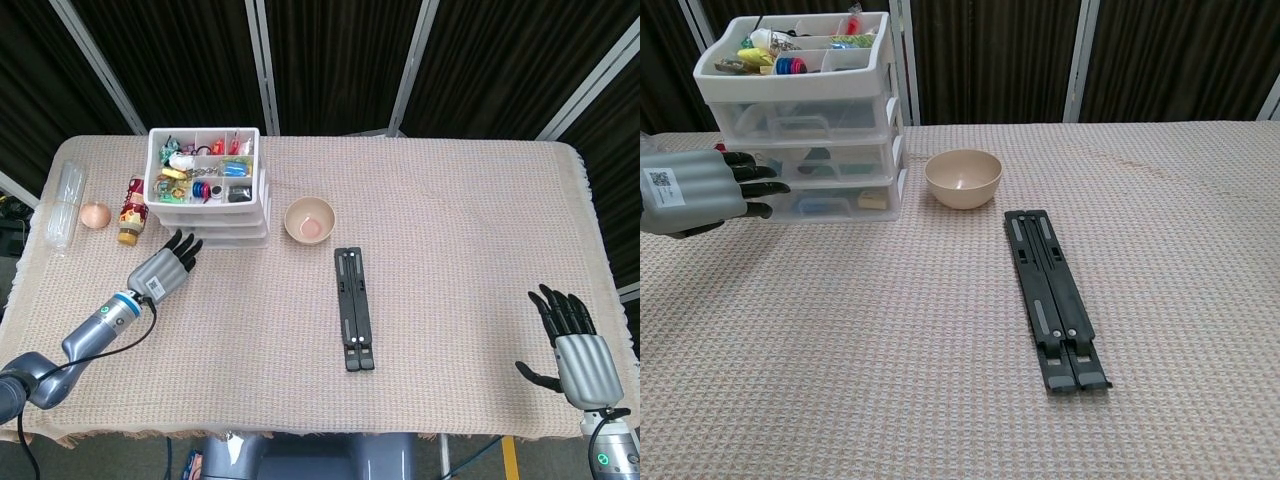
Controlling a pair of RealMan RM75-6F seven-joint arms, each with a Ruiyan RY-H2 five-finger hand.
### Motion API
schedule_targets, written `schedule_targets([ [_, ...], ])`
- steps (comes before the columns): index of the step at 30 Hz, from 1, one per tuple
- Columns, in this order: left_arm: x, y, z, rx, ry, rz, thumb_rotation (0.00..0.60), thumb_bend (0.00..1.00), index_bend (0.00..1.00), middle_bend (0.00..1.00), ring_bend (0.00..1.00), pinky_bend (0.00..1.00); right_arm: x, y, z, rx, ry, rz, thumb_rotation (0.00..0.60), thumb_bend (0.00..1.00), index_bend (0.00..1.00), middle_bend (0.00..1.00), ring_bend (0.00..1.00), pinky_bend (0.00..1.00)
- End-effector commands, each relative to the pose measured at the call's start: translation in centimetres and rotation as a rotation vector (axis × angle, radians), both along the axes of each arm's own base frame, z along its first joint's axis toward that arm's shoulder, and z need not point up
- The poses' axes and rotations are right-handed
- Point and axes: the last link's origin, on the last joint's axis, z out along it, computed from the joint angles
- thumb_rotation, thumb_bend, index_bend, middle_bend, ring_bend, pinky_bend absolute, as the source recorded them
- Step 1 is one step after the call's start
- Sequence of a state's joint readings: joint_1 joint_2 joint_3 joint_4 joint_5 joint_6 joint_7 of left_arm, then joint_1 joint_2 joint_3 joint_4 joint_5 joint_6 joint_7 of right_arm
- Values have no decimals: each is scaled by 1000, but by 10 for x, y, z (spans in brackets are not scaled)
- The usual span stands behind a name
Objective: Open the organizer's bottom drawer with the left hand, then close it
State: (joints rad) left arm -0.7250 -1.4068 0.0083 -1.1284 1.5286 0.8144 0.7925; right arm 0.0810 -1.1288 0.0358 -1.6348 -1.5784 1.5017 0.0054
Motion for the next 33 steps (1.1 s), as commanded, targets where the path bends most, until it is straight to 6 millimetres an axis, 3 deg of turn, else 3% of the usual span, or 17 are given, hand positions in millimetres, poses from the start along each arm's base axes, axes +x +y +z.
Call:
schedule_targets([
  [1, -2, 0, 3, 8, -3, 11, 600, 693, 205, 16, 0, 80, 0, 0, 0, 0, 0, -1, 600, 64, 68, 0, 0, 0],
  [6, -5, -15, 10, -10, -29, 15, 600, 692, 192, 13, 0, 80, -1, 0, 1, -3, 1, -8, 600, 63, 68, 0, 0, 0],
  [12, 1, -54, 39, 28, -229, 28, 600, 663, 168, 1, 0, 59, 0, 1, 1, 0, 0, -4, 600, 63, 68, 0, 0, 0],
  [15, 3, -81, 60, 108, -429, 109, 600, 515, 145, 0, 0, 31, 0, 1, 1, -1, 2, -1, 600, 63, 68, 0, 0, 0],
  [17, 4, -97, 73, 163, -531, 157, 600, 310, 118, 0, 0, 19, 0, 1, 0, -1, 5, -1, 600, 64, 68, 0, 0, 0],
  [20, 5, -121, 89, 240, -663, 230, 600, 165, 67, 0, 0, 3, 1, 1, 0, -3, 6, 1, 600, 63, 68, 0, 0, 0],
  [25, 1, -153, 112, 339, -783, 266, 600, 76, 3, 0, 0, 0, 1, 0, 2, -13, 8, 2, 600, 63, 67, 0, 0, 0],
  [33, -25, -198, 120, 397, -840, 373, 600, 65, 0, 0, 0, 0, 3, 0, 0, -9, 9, 19, 600, 64, 65, 0, 0, 0],
])
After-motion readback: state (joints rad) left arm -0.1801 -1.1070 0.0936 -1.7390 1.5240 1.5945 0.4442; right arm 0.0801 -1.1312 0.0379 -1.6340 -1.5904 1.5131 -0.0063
